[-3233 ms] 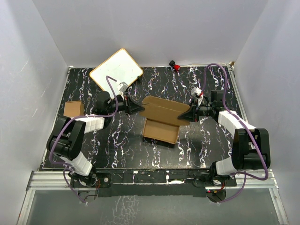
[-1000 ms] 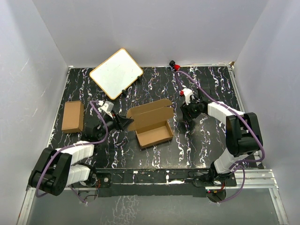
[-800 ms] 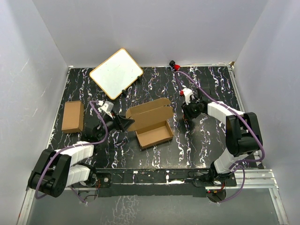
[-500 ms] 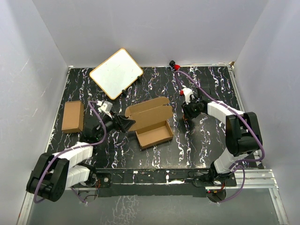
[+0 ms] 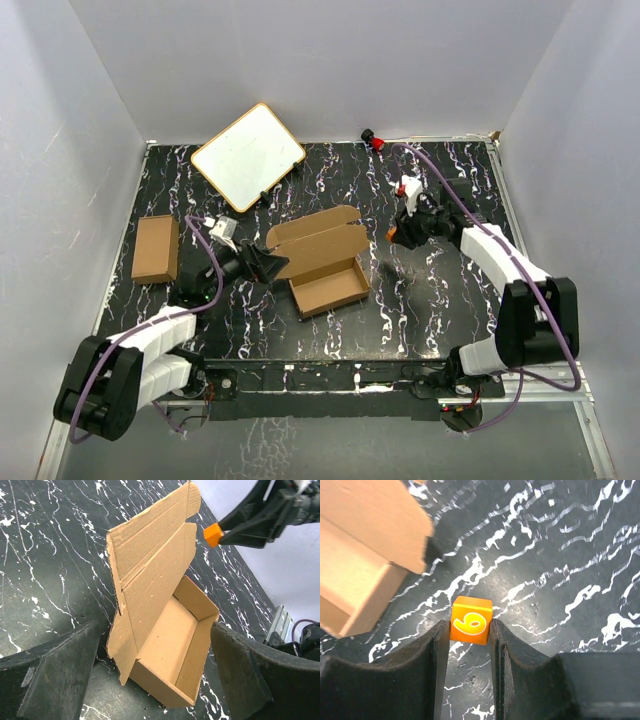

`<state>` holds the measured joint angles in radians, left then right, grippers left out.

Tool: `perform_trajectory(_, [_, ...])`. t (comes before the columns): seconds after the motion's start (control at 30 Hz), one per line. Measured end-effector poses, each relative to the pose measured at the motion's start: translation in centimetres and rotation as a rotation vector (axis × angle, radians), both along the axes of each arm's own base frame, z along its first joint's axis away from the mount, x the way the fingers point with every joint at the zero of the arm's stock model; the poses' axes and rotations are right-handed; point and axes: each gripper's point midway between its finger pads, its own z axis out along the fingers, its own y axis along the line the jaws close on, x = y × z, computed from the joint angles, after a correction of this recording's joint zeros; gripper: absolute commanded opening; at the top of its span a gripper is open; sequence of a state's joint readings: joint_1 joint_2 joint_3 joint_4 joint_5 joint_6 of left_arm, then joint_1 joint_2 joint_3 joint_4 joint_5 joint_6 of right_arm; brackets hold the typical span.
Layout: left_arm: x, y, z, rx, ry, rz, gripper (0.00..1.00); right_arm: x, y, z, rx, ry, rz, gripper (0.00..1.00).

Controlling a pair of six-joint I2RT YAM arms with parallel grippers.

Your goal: Fold the paper box

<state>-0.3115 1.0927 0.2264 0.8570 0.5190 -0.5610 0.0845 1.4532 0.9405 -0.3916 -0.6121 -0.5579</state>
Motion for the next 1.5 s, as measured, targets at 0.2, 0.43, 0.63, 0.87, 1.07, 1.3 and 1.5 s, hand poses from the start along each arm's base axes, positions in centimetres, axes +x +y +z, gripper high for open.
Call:
perform_trajectory(0.2, [0.2, 0.8, 0.8, 0.003, -0.011, 0.058, 0.97, -3.2, 2.5, 3.4, 0.125, -0.11, 0.192, 0.08])
perform_trajectory(0.43, [0.2, 2.0, 1.7, 0.005, -0.014, 0.138, 0.97, -7.5, 6.4, 3.6, 0.227, -0.135, 0.454, 0.08])
perform_trajectory(0.63, [0.1, 2.9, 3.3, 0.001, -0.013, 0.187, 0.97, -10.6, 10.6, 2.5, 0.206, -0.171, 0.68, 0.1])
perform_trajectory(0.87, [-0.3, 3.9, 4.7, -0.007, -0.004, 0.247, 0.97, -12.4, 14.4, -0.8, 0.104, -0.141, 0.897, 0.1])
perform_trajectory(1.07, [-0.6, 4.6, 3.8, 0.005, 0.046, 0.284, 0.97, -11.4, 16.2, -2.9, 0.015, -0.124, 0.955, 0.15])
perform_trajectory(1.3, [-0.9, 4.9, 3.1, 0.017, 0.079, 0.303, 0.97, -11.0, 16.6, -4.0, -0.065, -0.124, 0.957, 0.37])
perform_trajectory(1.5, [-0.9, 5.0, 3.0, 0.017, 0.086, 0.31, 0.97, -10.7, 17.0, -4.3, -0.109, -0.124, 0.927, 0.49])
